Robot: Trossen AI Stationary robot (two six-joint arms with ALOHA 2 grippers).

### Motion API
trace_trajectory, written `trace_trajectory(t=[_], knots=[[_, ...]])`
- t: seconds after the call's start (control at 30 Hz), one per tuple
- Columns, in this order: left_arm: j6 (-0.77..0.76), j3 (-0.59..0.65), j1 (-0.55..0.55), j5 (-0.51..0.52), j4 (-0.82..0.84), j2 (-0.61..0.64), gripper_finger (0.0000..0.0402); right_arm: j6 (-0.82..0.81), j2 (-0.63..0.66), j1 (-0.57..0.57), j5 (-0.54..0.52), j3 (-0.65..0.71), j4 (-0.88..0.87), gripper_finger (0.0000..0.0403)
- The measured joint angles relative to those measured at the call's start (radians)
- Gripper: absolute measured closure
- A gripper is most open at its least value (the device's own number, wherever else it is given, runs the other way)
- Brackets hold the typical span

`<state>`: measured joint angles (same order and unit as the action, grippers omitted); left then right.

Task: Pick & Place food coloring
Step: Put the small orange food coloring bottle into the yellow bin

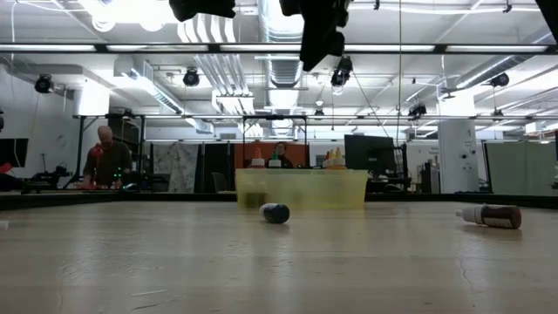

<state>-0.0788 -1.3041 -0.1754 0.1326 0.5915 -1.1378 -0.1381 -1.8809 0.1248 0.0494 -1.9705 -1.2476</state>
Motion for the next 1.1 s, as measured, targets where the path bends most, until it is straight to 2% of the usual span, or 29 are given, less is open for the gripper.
trace_trajectory(t=[0.23,0.57,0.9,1.1], knots=[[0.0,0.0,0.0,0.0,0.0,0.0,0.0312,-0.095,0.0,-0.069,0.0,0.0,-0.027,0.0271],[0.0,0.0,0.0,0.0,0.0,0.0,0.0312,-0.271,0.0,-0.208,0.003,0.0,-0.19,0.0274],[0.011,0.0,0.0,0.0,0.001,0.0,0.0312,-0.46,0.002,-0.292,0.002,0.006,-0.198,0.0273],[0.024,0.0,0.0,-0.001,0.001,0.0,0.0312,-0.549,0.003,-0.326,0.0,0.055,-0.199,0.0265]])
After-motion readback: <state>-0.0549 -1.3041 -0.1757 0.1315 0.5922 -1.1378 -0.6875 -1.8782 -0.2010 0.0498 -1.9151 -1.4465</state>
